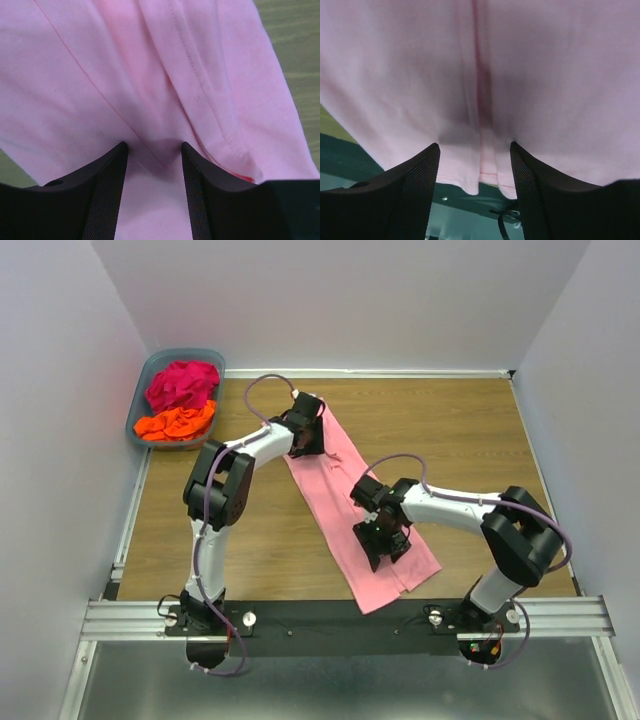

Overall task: Fold and stack the t-shirts
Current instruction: Fold the tshirt

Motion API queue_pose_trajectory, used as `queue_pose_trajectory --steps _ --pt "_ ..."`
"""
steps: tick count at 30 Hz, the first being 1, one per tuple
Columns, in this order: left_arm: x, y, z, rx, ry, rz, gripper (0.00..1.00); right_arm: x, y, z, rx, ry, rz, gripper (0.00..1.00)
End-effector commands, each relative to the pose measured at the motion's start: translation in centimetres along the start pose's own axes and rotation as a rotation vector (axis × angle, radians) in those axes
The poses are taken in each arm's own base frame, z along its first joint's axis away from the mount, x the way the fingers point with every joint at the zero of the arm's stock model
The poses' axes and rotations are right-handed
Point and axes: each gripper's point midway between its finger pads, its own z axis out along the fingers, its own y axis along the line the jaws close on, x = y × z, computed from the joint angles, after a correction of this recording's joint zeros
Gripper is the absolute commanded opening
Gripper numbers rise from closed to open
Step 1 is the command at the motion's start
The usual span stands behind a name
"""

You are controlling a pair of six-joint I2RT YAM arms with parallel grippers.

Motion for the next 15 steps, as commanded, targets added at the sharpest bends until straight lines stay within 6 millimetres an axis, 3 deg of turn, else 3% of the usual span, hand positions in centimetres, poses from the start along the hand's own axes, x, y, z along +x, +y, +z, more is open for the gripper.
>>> queue_pose_trajectory --steps 1,4,9,13,15 --pt "-0.1 0.4 2.3 -0.025 0.015 0.018 0.56 0.1 3.0 1.1 -0.159 0.042 -0.014 0.66" --pt "-0.7 0.5 3.1 -0.027 0.019 0.036 0.56 -0.3 5.1 1.7 -0.215 0.083 -0.028 0.66" --pt "-3.4 0.4 4.6 -0.025 -0.015 0.053 0.57 -2.3 8.4 2.4 -0.247 0.087 -0.069 0.66" --pt "-6.2 -0.8 5.2 0.001 -0.063 0.095 0.61 -5.9 10.3 1.4 -0.265 0.008 -0.091 0.66" --pt "-7.2 -1.3 4.6 0.019 -0.08 0.096 0.63 -8.5 11.2 -0.5 -0.267 -0.082 -0.104 0.67"
